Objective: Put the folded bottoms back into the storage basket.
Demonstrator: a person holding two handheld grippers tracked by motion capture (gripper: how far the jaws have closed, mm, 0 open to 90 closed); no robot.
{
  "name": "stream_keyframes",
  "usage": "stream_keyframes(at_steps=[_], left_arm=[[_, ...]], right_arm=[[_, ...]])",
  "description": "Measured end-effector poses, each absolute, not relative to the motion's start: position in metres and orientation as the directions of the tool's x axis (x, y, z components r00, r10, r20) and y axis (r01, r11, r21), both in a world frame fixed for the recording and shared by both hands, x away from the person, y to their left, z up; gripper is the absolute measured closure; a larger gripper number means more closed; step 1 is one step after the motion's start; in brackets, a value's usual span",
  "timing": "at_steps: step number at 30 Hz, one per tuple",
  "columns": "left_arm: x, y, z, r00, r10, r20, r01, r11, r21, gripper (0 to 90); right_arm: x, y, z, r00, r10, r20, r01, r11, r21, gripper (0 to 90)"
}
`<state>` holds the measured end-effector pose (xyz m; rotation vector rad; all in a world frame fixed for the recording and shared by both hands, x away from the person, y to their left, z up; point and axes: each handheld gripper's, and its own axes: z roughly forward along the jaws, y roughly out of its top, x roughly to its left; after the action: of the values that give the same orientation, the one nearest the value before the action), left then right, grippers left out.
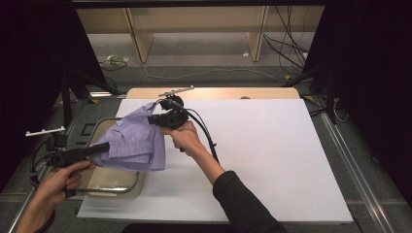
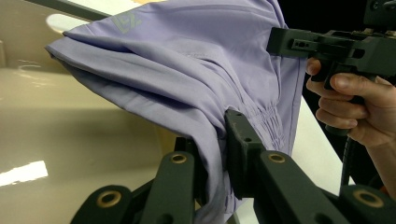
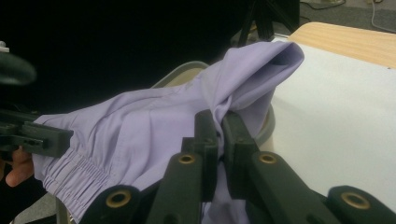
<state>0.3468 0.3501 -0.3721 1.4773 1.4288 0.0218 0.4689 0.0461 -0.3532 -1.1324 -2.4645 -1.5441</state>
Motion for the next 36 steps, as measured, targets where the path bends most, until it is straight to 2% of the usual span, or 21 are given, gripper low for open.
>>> stream_keyframes(at_steps=[36], left_arm=[[0.349, 0.392, -0.389, 0.181, 0.773, -0.608, 0.734, 0.306, 0.606, 80.1]], right_arm=[[0.468, 0.096, -0.368, -0.732, 0.566, 0.379, 0.604, 0.281, 0.746, 86.3]])
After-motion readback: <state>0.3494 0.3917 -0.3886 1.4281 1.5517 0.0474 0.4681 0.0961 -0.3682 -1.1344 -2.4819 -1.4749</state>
